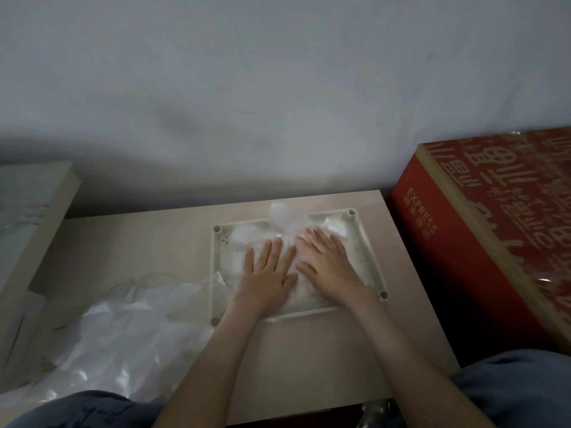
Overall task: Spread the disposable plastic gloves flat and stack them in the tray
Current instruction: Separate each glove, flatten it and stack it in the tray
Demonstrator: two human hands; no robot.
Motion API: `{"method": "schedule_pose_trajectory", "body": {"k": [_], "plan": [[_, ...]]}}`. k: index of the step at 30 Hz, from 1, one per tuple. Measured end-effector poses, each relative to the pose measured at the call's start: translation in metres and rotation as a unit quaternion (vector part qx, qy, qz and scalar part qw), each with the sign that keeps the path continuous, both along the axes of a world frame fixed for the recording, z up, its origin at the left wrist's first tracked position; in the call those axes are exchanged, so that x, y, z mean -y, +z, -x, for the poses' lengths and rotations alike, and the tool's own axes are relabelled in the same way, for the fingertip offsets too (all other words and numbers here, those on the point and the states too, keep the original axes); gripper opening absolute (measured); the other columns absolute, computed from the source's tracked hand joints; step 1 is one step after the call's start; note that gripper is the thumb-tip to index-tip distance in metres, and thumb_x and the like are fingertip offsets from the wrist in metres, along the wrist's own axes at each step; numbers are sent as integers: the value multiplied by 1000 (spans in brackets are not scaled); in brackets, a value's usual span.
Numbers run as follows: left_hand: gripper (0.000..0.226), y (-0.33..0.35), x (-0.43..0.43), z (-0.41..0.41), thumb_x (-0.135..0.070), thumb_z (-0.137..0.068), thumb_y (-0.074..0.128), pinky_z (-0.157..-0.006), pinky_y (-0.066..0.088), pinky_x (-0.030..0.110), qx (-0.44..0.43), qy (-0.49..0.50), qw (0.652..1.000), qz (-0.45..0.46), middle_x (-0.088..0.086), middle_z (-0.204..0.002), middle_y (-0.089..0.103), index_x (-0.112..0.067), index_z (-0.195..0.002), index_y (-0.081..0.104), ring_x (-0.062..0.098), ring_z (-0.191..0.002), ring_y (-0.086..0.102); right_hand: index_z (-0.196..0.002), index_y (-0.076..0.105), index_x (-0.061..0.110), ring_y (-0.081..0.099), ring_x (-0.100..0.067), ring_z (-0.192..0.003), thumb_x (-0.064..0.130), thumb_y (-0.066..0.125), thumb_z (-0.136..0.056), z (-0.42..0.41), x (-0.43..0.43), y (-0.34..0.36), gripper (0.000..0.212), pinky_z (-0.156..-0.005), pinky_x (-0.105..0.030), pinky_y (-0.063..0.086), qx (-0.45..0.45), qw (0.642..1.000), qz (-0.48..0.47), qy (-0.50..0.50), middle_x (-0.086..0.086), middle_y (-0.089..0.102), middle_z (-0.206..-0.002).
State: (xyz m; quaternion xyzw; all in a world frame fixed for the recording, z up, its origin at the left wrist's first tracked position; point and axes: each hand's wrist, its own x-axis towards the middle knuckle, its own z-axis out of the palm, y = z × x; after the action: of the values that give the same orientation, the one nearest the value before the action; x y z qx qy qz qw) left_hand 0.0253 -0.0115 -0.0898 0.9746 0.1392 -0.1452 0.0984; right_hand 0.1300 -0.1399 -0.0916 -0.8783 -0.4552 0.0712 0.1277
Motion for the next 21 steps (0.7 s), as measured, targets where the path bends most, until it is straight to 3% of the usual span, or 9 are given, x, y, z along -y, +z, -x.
{"method": "schedule_pose_trajectory", "body": {"k": [3, 7, 10, 12, 14, 16, 19, 21], "plan": [[60, -3, -4, 1, -51, -100, 13, -115, -14, 47, 3, 16, 1000, -1, -1, -158, -21, -31, -150, -12, 18, -144, -21, -153, 9, 26, -6, -16, -148, 47, 24, -101, -1, 4, -10, 58, -117, -39, -7, -28, 997, 57, -42, 4, 3, -161], [58, 2, -4, 1, -48, -101, 14, -115, -12, 47, -8, 28, 999, 43, -1, -158, -19, -29, -151, -8, 18, -145, -20, -153, 3, 28, -9, -15, -147, 48, 21, -101, -1, 1, -8, 59, -117, -41, -9, -35, 995, 81, -43, 5, -3, -161], [51, 23, -6, 3, -37, -104, 20, -117, -3, 42, 49, 49, 986, 149, -3, -161, 0, -26, -152, 11, 16, -147, -4, -153, 8, 24, -5, -15, -148, 53, 10, -97, 2, 0, -7, 63, -116, -42, -8, -37, 995, 66, -67, 3, 3, -161], [46, 40, -10, 11, -30, -103, 29, -117, 9, 36, 130, 54, 980, 143, 1, -158, 19, -20, -148, 28, 18, -145, 14, -149, 25, 17, 11, -16, -146, 53, 3, -89, 9, -2, -1, 73, -116, -39, -2, -9, 993, -33, -111, -2, 22, -158], [45, 53, -22, 35, -26, -101, 38, -115, 16, 36, 170, 89, 973, 127, 1, -154, 28, -18, -146, 33, 20, -141, 23, -140, 42, 11, 30, -18, -138, 46, 18, -94, 26, -14, 14, 63, -113, -37, 10, 14, 982, -155, -102, -6, 43, -146], [50, 60, -33, 59, -27, -99, 43, -113, 17, 37, 160, 134, 974, 92, 0, -152, 29, -18, -146, 29, 22, -139, 24, -131, 51, 8, 43, -21, -124, 32, 40, -93, 43, -30, 26, 47, -105, -33, 21, 24, 973, -220, -63, -8, 55, -131], [64, 60, -52, 109, -40, -93, 51, -113, 15, 38, 118, 199, 972, 36, 0, -152, 24, -19, -147, 23, 23, -139, 21, -128, 53, 10, 52, -25, -115, 23, 52, -86, 85, -61, 34, 43, -98, -36, 30, 13, 977, -212, 20, -4, 60, -123], [79, 55, -62, 139, -52, -88, 54, -113, 15, 40, 68, 225, 972, 10, 1, -153, 20, -18, -149, 17, 24, -141, 18, -134, 48, 15, 47, -24, -121, 31, 54, -88, 112, -78, 33, 49, -100, -37, 24, -11, 984, -165, 62, 0, 56, -129]]}}
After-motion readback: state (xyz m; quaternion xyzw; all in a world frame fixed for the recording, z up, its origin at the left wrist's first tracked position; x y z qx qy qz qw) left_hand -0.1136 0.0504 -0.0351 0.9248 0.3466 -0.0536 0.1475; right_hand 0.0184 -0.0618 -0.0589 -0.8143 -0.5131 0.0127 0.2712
